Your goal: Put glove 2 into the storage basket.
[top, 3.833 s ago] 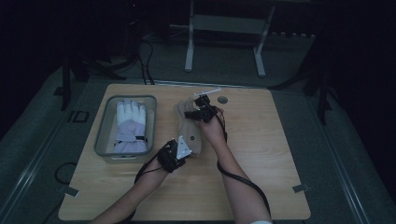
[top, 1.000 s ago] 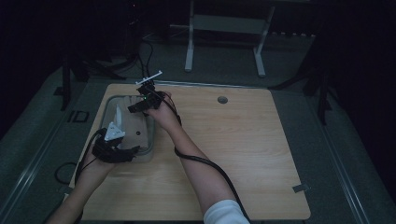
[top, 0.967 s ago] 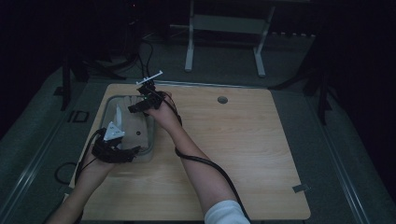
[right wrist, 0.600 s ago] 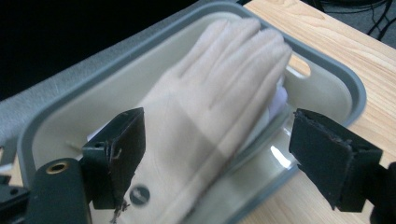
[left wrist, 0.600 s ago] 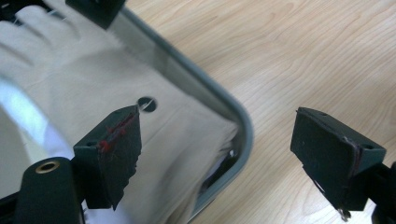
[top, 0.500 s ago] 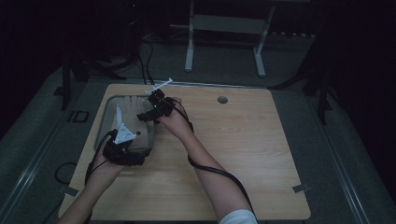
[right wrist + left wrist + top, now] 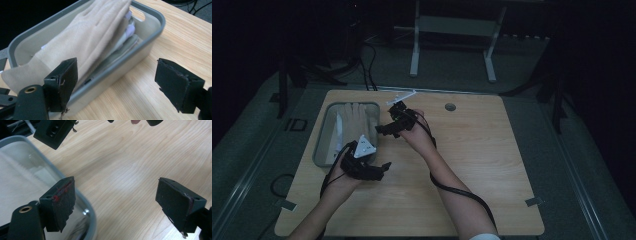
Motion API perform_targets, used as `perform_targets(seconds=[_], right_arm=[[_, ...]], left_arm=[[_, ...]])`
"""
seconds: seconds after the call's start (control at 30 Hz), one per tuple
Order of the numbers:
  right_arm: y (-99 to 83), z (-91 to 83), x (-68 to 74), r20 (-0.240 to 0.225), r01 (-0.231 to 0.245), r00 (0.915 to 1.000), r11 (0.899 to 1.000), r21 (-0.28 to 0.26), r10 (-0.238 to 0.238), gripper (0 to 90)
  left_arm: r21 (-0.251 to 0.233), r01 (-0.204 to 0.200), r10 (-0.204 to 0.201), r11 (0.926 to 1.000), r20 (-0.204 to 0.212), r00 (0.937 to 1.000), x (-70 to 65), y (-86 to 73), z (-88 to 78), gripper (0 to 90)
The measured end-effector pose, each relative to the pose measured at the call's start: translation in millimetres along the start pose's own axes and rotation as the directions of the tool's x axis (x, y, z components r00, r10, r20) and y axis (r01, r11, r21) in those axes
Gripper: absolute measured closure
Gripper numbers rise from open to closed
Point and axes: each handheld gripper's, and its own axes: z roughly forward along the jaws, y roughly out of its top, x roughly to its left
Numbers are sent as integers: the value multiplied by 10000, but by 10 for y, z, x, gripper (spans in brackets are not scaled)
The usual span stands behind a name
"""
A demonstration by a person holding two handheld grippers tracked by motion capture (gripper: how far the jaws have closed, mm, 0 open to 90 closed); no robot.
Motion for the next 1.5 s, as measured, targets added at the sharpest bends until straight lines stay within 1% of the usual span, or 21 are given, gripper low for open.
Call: perform_targets(seconds=[0.03, 0.1, 0.17, 0.23, 0.3, 0.33, 0.43, 0.47, 0.53, 0.73, 0.8, 0.87, 0.97, 1.03, 1.17, 1.27, 1.3, 1.37, 1.43, 1.47, 1.5], right_arm=[[-29, -30, -22, 53, 10, 10000, 10000, 3, -10, 185], [-73, -66, -55, 3, -47, 10000, 10000, -6, 47, 185], [-126, -106, -89, 60, 23, 10000, 10000, 11, -24, 184], [-180, -153, -128, 170, -13, 9999, 10000, -48, 14, 185], [-245, -211, -170, 253, -76, 9996, 9999, -109, 79, 183], [-268, -227, -182, 308, -88, 9995, 9999, -137, 92, 183], [-373, -281, -229, 456, -122, 9989, 9999, -83, 126, 178], [-454, -307, -262, 496, -151, 9987, 9999, -43, 153, 178], [-481, -315, -270, 531, -177, 9984, 9998, -11, 177, 179], [-702, -370, -329, 535, -294, 9981, 9996, 45, 291, 179], [-786, -391, -345, 624, -248, 9978, 9996, 97, 241, 182], [-852, -405, -364, 671, -271, 9974, 9995, 138, 261, 182], [-973, -432, -409, 701, -452, 9966, 9989, 133, 441, 181], [-1039, -438, -425, 725, -445, 9964, 9989, 175, 431, 180], [-1177, -444, -448, 635, -577, 9965, 9976, 383, 552, 186], [-1261, -456, -452, 525, -729, 9961, 9969, 285, 713, 186], [-1292, -462, -451, 523, -673, 9965, 9973, 309, 657, 186], [-1339, -468, -447, 629, -547, 9967, 9975, 444, 518, 186], [-1395, -483, -449, 602, -548, 9968, 9973, 492, 518, 185], [-1423, -489, -451, 580, -556, 9969, 9973, 485, 527, 184], [-1451, -498, -455, 612, -547, 9968, 9973, 490, 516, 184]], left_arm=[[-1, -23, 23, 10000, 10, 10000, -11, 1, 13, 168], [-36, -37, 38, 10000, 114, 9999, -45, 4, 46, 168], [-41, -59, 61, 10000, 260, 9996, -84, 5, 82, 168], [61, -188, 185, 9998, 434, 9989, -123, 6, 125, 168], [81, -223, 219, 9997, 487, 9986, -155, 5, 163, 168], [70, -198, 194, 9998, 581, 9981, -173, 5, 184, 168], [93, -288, 280, 9995, 724, 9970, -222, 3, 240, 168], [144, -304, 292, 9994, 825, 9962, -241, 4, 262, 168], [143, -359, 345, 9993, 876, 9956, -270, 1, 291, 168], [172, -415, 391, 9990, 1203, 9920, -360, -12, 395, 168], [205, -474, 444, 9987, 1282, 9908, -386, -15, 422, 168], [270, -510, 467, 9983, 1407, 9890, -409, -21, 449, 168], [350, -599, 536, 9976, 1582, 9859, -446, -36, 495, 168], [392, -608, 534, 9974, 1685, 9843, -470, -48, 530, 167], [436, -681, 593, 9967, 1783, 9822, -510, -69, 593, 165], [381, -755, 669, 9964, 1911, 9793, -541, -91, 643, 160], [385, -760, 670, 9964, 1970, 9781, -546, -95, 654, 151], [415, -841, 731, 9956, 2177, 9733, -564, -109, 685, 152], [420, -918, 801, 9949, 2237, 9714, -584, -128, 714, 151], [444, -898, 773, 9950, 2299, 9701, -596, -136, 731, 151], [436, -910, 781, 9949, 2382, 9681, -605, -145, 745, 152]])
